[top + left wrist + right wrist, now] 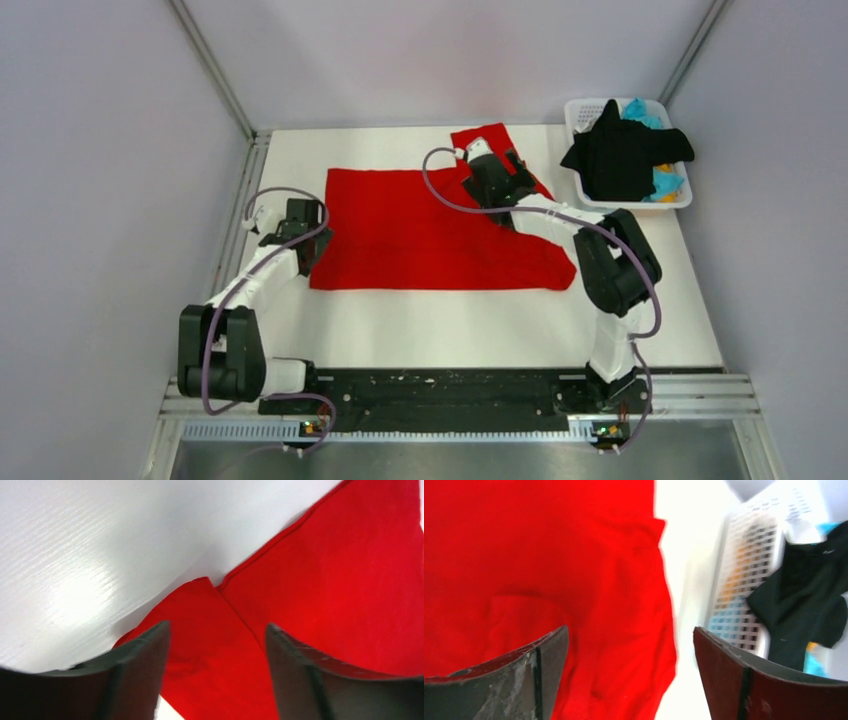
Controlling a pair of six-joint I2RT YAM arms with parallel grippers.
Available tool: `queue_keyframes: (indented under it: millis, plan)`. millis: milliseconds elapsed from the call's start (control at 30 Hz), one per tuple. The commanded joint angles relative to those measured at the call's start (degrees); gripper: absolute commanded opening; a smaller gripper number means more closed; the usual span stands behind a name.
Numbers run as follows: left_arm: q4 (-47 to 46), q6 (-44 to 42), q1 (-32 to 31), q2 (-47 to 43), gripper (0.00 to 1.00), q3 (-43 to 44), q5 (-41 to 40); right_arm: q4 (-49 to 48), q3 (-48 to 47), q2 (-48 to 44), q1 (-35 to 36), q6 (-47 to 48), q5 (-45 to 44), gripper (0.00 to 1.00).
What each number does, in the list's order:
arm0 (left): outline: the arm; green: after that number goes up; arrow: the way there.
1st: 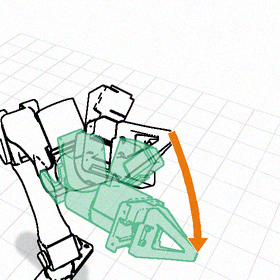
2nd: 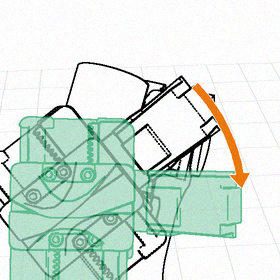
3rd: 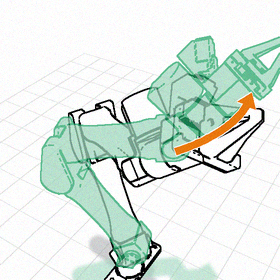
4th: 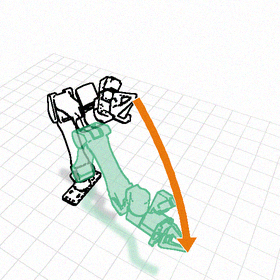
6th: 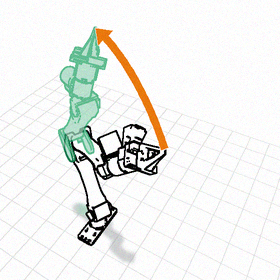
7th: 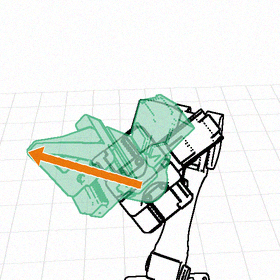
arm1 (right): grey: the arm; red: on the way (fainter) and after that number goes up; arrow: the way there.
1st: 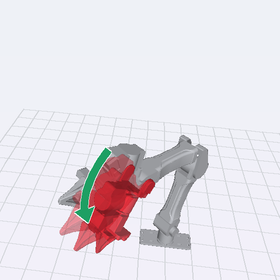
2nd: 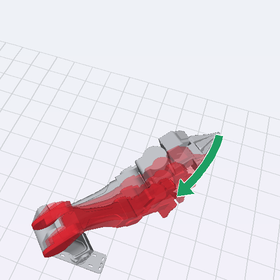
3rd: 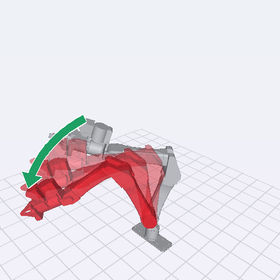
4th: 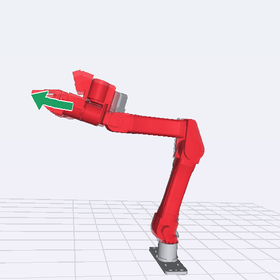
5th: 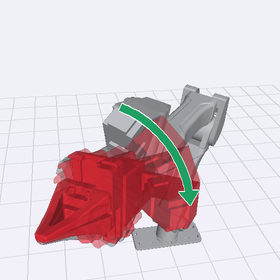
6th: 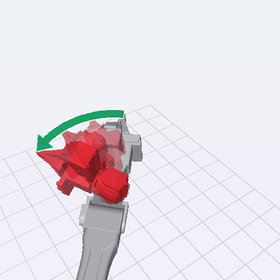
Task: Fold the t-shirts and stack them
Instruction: Fold the flattened tshirt in 1/3 of the way
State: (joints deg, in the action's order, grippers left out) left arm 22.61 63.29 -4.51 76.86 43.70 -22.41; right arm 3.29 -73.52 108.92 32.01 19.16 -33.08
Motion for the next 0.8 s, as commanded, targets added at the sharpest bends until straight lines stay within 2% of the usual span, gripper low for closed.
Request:
queue_keyframes:
  millis: [0,33,133,267,367,533,767]
  plan:
    - [3.0,-2.9,0.3,-3.8,0.79,4.8,-1.3,-4.6,-4.5,-3.3,-0.5,-4.4,-15.1,0.98]
    - [3.3,-4.1,0.3,-4.4,0.86,5.3,-0.3,-4.3,-3.6,-5.2,-0.5,-6.6,-14.7,0.98]
    - [0.8,-8.0,0.3,-5.0,0.93,5.4,6.7,0.0,1.1,-12.6,-0.5,-16.1,-5.4,0.98]
    - [-6.1,-11.0,0.1,-2.2,0.99,4.1,20.0,-1.6,14.2,-22.4,-0.5,-26.7,26.0,0.99]
    - [-9.3,-12.3,-0.9,2.6,0.99,3.5,27.7,-3.9,19.6,-26.1,-0.5,-31.9,37.2,0.99]
    - [-10.4,-13.7,-1.7,9.5,0.99,3.2,31.3,-3.5,21.7,-24.0,-0.5,-34.8,39.1,0.99]
    - [-9.8,-13.9,-1.6,13.2,0.99,1.6,28.6,1.5,15.5,-13.0,-1.1,-34.9,32.0,0.99]
